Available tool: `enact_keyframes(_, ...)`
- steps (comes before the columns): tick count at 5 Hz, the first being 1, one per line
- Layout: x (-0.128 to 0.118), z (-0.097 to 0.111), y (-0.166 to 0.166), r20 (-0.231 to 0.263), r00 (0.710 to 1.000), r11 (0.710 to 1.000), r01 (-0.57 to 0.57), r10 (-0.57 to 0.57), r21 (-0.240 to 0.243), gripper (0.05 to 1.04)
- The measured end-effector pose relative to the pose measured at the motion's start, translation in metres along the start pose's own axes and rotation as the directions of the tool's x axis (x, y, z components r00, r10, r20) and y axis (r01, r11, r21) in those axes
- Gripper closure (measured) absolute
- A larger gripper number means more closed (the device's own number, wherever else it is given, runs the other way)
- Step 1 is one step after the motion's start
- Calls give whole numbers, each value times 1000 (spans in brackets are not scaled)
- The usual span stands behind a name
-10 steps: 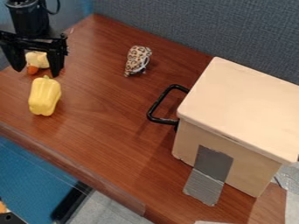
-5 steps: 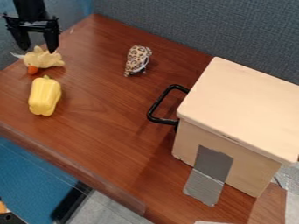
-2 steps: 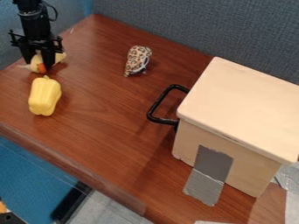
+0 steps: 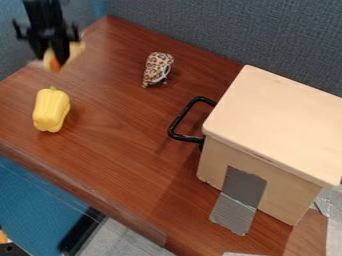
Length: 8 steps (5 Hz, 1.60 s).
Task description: Move the duck to the bottom middle of the table
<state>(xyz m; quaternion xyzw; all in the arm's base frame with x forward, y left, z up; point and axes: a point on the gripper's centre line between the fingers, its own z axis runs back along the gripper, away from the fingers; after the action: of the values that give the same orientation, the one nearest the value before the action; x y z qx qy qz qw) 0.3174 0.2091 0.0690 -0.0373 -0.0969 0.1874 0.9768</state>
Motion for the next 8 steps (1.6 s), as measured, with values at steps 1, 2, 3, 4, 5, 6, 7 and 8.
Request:
enact_keyframes(1, -23, 27, -21, 42, 999, 1000, -4, 4, -1, 707)
enact_keyframes(2, -61, 32, -61, 33, 998, 998, 61, -61, -3, 707)
enact_keyframes(3, -95, 18, -80, -6, 998, 998, 55, -54, 5, 707)
enact_keyframes(4, -116, -9, -102, -53, 995, 996, 91, -90, 12, 707)
enact_keyframes(5, -128, -33, -109, -102, 987, 991, 126, -122, 37, 707)
enact_keyframes(6, -141, -49, -104, -135, 983, 988, 139, -128, 74, 707)
enact_keyframes(7, -151, -50, -101, -131, 984, 986, 138, -125, 93, 627)
enact_keyframes(8, -152, -36, -104, -91, 987, 987, 139, -131, 80, 318)
